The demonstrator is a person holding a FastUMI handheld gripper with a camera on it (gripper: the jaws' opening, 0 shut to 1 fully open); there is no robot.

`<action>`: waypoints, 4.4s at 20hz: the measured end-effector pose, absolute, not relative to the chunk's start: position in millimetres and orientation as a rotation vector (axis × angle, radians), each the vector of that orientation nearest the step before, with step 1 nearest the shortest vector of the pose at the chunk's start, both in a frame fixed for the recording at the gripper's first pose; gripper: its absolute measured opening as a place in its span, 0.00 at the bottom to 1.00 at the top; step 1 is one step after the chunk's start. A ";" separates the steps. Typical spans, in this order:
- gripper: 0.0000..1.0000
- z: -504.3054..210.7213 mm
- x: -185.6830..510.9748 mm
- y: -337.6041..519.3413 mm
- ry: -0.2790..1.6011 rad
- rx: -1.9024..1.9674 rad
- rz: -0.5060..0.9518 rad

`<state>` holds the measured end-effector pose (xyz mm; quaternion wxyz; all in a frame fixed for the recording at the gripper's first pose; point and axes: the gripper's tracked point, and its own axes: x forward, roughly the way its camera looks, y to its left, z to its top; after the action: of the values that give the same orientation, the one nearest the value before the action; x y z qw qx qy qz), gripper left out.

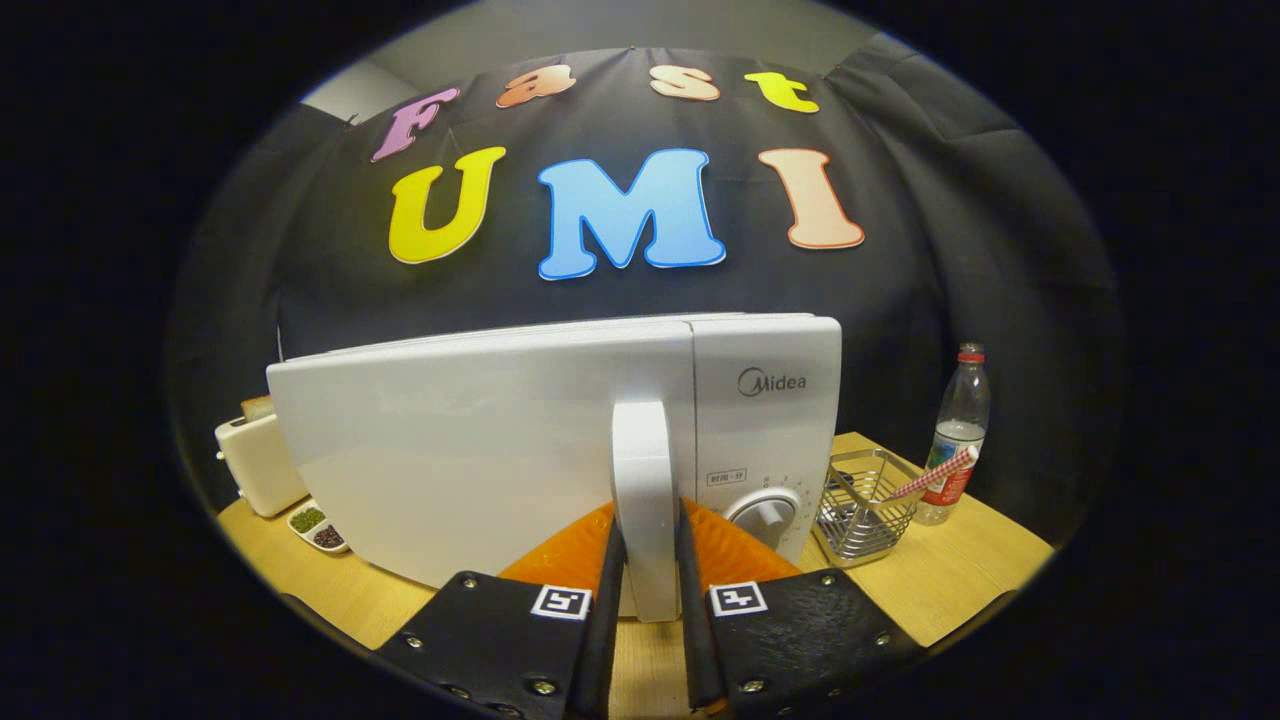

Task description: Open the microwave, put the food inside, and close the microwave door.

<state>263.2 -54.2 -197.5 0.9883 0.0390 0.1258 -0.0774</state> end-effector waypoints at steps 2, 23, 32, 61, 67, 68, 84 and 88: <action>0.21 -198.0 261.7 -53.6 0.272 0.090 -0.164; 0.13 -179.8 72.1 90.9 0.233 0.133 0.197; 0.13 -173.7 26.5 188.7 0.182 0.141 0.212; 0.12 -131.5 -15.8 140.1 0.229 0.129 0.540; 0.12 -155.9 10.9 18.7 0.257 0.142 0.295; 0.12 -160.3 14.1 0.4 0.260 0.160 0.254; 0.73 -268.0 58.0 -52.7 0.487 0.492 0.200; 0.63 -279.1 71.4 -46.7 0.494 0.651 0.229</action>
<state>71.4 -46.7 -279.1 0.9113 0.3156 0.2398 0.1110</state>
